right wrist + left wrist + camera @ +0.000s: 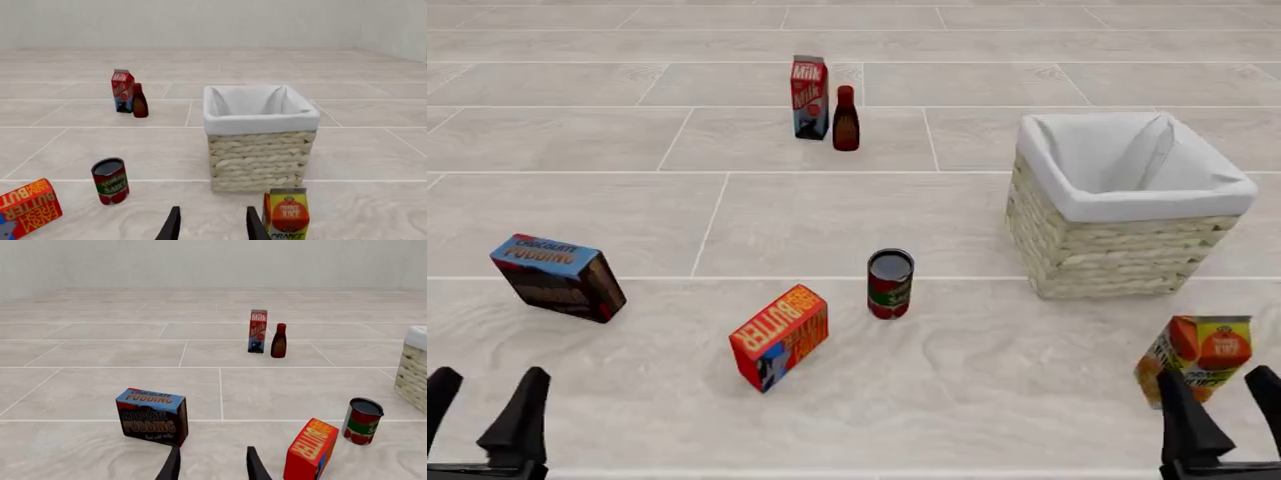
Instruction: Pick the tomato sauce and place it in the basket.
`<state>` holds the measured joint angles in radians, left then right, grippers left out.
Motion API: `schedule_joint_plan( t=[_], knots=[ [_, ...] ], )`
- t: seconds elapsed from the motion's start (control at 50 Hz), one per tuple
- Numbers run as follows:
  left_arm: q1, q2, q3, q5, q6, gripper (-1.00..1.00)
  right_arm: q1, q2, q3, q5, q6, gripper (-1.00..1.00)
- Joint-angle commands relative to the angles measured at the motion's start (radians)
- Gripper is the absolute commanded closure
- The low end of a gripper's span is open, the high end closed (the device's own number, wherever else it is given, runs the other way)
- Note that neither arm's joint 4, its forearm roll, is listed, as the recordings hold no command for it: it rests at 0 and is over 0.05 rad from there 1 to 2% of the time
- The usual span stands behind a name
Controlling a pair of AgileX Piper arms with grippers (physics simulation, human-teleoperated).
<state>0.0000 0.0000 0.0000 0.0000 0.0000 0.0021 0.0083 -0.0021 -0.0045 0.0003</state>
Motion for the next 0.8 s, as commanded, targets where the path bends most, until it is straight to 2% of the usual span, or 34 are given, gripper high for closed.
schedule_joint_plan(
  t=[0.02,0.2,0.24,0.36,0.52,0.54,0.64,0.8],
  knots=[
    [0.000,0.000,0.000,0.000,0.000,-1.00,-0.016,0.040,0.001,-0.026,-0.003,-1.00],
    [0.000,0.000,0.000,0.000,0.000,-1.00,-0.017,0.051,0.000,-0.038,-0.007,-1.00],
    [0.000,0.000,0.000,0.000,0.000,-1.00,-0.023,0.091,0.002,-0.074,0.000,-1.00],
    [0.000,0.000,0.000,0.000,0.000,-1.00,-0.011,0.140,-0.004,-0.127,-0.024,-1.00],
    [0.000,0.000,0.000,0.000,0.000,-1.00,0.023,0.173,-0.021,-0.144,-0.040,-1.00],
    [0.000,0.000,0.000,0.000,0.000,-1.00,0.030,0.216,-0.020,-0.186,-0.047,-1.00],
    [0.000,0.000,0.000,0.000,0.000,-1.00,0.051,0.282,-0.020,-0.250,-0.050,-1.00],
    [0.000,0.000,0.000,0.000,0.000,-1.00,0.082,0.318,-0.035,-0.272,-0.063,-1.00]
  ],
)
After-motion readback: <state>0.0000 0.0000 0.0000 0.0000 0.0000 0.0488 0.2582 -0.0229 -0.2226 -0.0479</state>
